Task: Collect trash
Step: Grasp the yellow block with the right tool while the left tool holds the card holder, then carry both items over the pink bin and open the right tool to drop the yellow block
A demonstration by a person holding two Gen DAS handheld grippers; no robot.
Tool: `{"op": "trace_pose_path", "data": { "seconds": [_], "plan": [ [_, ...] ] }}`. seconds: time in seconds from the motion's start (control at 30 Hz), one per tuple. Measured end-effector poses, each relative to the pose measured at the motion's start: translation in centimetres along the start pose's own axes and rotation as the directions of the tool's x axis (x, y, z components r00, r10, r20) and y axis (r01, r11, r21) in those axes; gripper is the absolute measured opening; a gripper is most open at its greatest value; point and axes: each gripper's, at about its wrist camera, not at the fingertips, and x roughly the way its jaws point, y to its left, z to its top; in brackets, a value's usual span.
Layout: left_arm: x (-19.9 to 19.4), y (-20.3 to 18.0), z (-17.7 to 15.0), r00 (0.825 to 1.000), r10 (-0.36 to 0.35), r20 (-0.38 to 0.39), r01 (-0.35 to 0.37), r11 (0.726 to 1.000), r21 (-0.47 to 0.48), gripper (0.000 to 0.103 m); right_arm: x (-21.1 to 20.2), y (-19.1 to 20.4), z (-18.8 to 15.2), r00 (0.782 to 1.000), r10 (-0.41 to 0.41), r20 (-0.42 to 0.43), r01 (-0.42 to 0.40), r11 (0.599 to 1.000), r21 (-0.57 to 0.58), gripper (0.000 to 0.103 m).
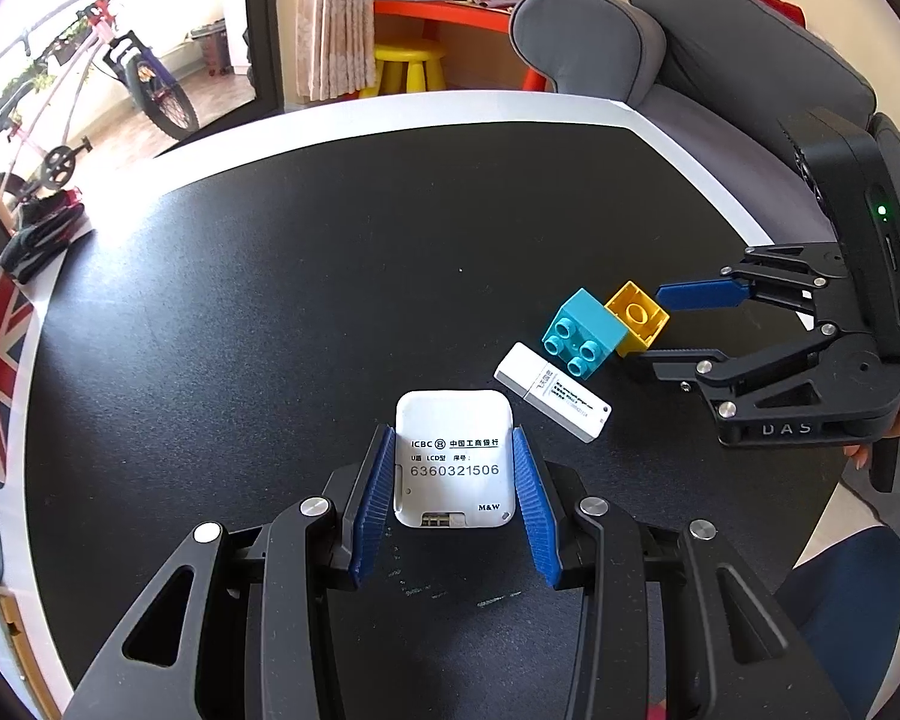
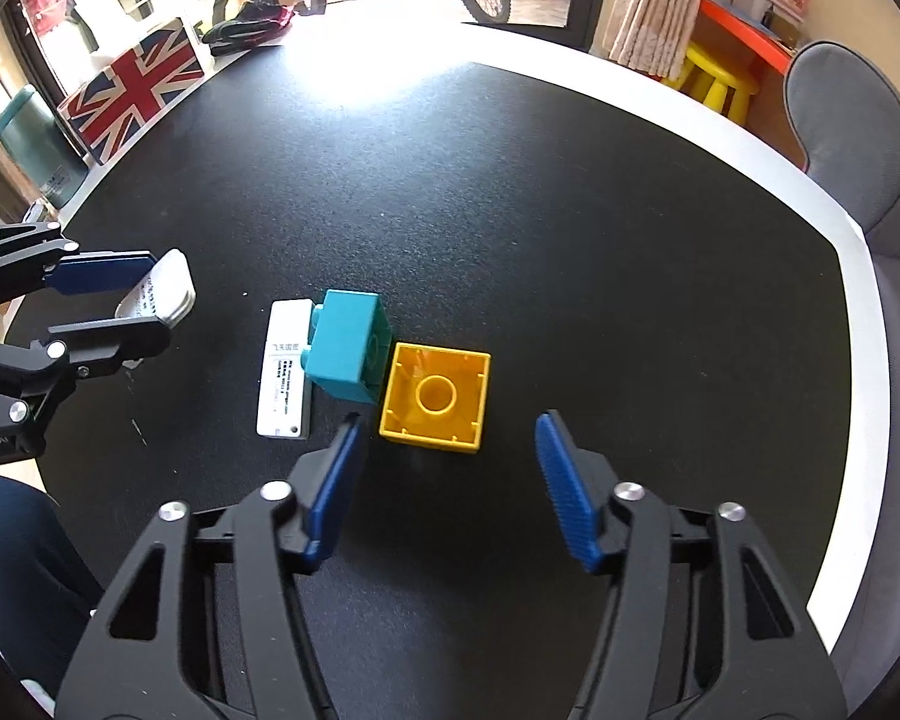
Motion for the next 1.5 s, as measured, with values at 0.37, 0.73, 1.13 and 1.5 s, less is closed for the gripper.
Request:
{"op": "trace_pose_path", "data": {
  "seconds": [0.37,0.73,1.13,1.5],
  "plan": [
    [0.0,-0.1,-0.2,1.000,-0.004,-0.001,0.004,1.000,0.001,0.039,-0.9,0.7,-0.2,0.999,0.013,0.035,-0.013,1.000,0.007,0.032],
    [-3.6,-2.1,-1.8,0.999,-0.021,0.033,0.020,1.000,0.020,0.039,-6.3,2.1,-3.7,0.995,0.022,0.095,-0.028,0.998,0.059,0.032],
    [-8.6,-5.5,-5.2,0.995,-0.048,0.090,0.043,0.997,0.064,0.039,-13.4,5.0,-10.7,0.983,0.017,0.183,-0.029,0.998,0.062,0.032],
    [-11.3,-8.9,-10.1,0.991,-0.074,0.108,0.063,0.993,0.097,0.039,-15.3,7.2,-16.9,0.979,0.047,0.200,-0.065,0.994,0.085,0.032]
  ]
}}
